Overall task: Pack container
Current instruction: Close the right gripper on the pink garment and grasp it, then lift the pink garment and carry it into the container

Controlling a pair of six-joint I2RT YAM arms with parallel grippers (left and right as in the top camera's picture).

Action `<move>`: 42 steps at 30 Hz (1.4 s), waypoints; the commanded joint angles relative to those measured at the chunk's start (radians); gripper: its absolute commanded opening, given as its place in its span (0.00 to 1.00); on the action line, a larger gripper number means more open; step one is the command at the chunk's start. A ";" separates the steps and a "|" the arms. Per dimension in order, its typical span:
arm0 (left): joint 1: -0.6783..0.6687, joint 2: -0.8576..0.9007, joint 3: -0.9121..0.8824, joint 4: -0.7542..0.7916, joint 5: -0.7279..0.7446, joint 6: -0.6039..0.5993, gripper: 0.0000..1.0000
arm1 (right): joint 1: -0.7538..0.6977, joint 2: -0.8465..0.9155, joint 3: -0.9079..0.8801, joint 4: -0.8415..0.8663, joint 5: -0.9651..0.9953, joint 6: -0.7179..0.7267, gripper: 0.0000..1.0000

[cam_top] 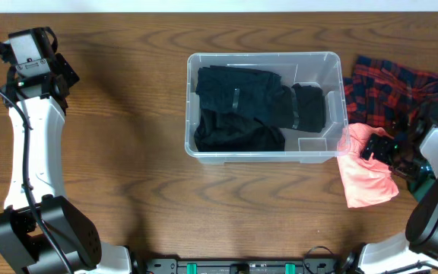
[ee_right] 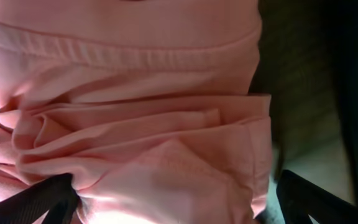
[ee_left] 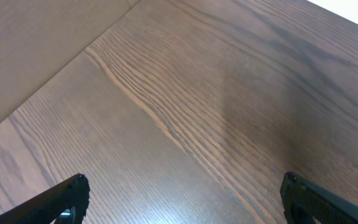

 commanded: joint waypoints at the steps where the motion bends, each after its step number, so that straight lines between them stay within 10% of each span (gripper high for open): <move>1: 0.003 -0.007 0.006 -0.002 -0.013 0.001 0.98 | 0.005 0.033 -0.093 0.024 0.024 -0.003 0.99; 4: 0.003 -0.007 0.006 -0.002 -0.013 0.001 0.98 | 0.005 0.033 -0.134 0.073 0.023 0.019 0.93; 12: 0.003 -0.007 0.006 -0.002 -0.013 0.001 0.98 | 0.005 0.033 -0.155 0.101 0.023 0.035 0.28; 17: 0.003 -0.007 0.006 -0.002 -0.013 0.001 0.98 | 0.005 0.031 -0.145 0.088 0.024 0.035 0.07; 33: 0.003 -0.007 0.006 -0.002 -0.013 0.001 0.98 | 0.022 -0.238 0.321 -0.309 -0.142 0.122 0.01; 42: 0.003 -0.007 0.006 -0.002 -0.013 0.001 0.98 | 0.237 -0.420 0.464 -0.240 -0.204 0.223 0.01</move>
